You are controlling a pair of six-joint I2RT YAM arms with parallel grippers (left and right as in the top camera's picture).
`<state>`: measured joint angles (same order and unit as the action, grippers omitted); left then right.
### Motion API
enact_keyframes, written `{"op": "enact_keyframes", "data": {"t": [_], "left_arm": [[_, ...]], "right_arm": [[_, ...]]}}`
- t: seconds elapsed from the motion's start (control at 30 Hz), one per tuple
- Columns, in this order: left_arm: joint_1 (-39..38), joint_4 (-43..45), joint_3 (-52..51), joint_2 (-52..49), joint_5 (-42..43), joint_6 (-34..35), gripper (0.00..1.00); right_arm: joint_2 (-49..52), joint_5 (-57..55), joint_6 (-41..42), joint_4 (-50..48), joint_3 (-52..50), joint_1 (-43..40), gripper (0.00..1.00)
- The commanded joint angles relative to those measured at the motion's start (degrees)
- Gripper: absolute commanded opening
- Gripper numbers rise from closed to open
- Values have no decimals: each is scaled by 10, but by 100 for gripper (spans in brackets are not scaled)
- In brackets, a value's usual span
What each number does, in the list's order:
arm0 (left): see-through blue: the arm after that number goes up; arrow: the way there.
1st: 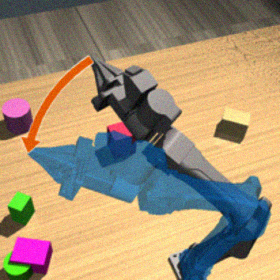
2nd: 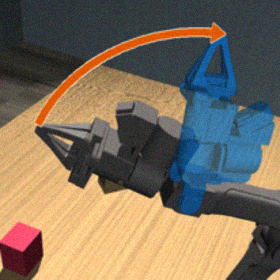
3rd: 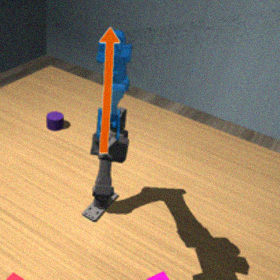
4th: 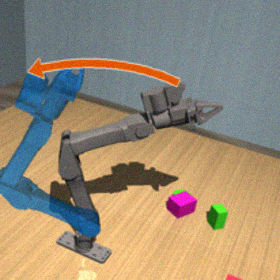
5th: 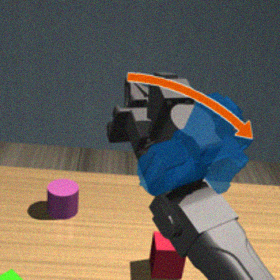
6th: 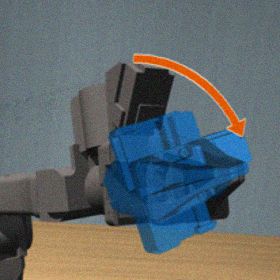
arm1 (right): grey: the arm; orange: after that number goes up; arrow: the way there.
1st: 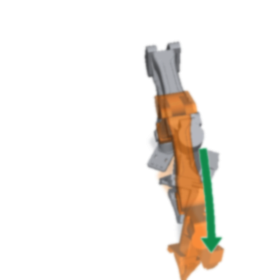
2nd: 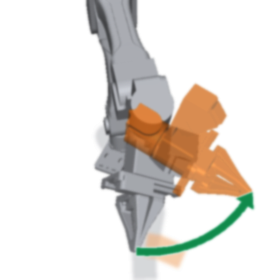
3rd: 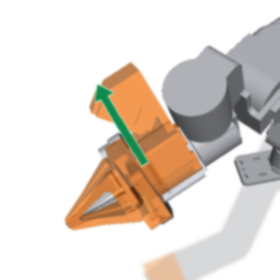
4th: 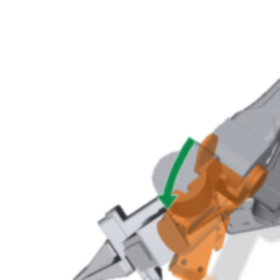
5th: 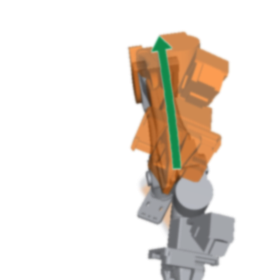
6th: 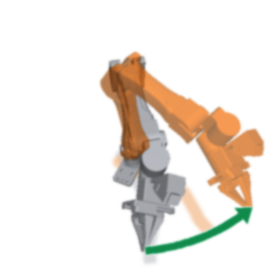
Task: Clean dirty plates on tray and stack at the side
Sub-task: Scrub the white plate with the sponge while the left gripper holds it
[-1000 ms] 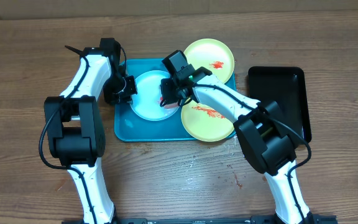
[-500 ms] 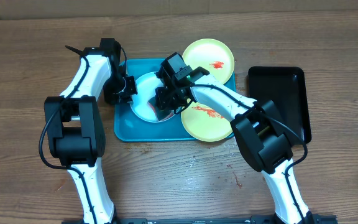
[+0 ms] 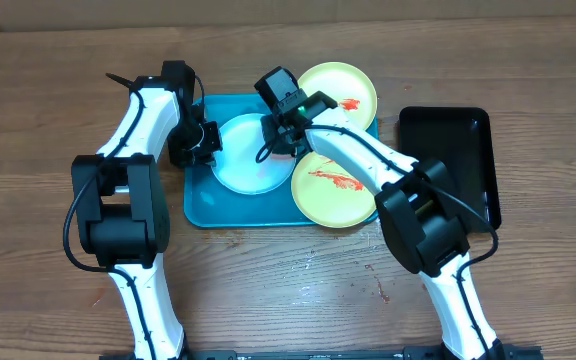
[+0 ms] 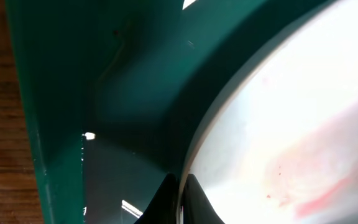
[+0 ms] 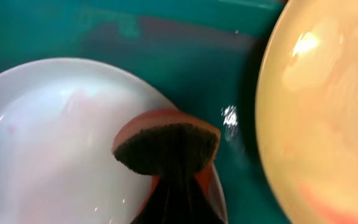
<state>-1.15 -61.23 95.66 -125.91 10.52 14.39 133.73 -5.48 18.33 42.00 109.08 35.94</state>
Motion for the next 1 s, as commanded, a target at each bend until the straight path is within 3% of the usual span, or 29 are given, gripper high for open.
{"op": "enact_keyframes", "data": {"t": [0.0, 0.33, 0.47, 0.8, 0.97], "left_arm": [[0, 0, 1, -7, -4, -12, 4], [0, 2, 1, -7, -4, -11, 4], [0, 2, 1, -7, -4, -11, 4], [0, 2, 1, -7, -4, -12, 4], [0, 1, 1, -7, -4, -16, 4]], "right_arm": [[24, -30, -3, -22, 18, 0, 4], [32, 247, -3, -51, 18, 36, 4], [31, 309, -3, -34, 18, 46, 4], [31, 213, -1, 71, 18, 14, 4], [31, 96, 9, 100, 27, -21, 4]]}}
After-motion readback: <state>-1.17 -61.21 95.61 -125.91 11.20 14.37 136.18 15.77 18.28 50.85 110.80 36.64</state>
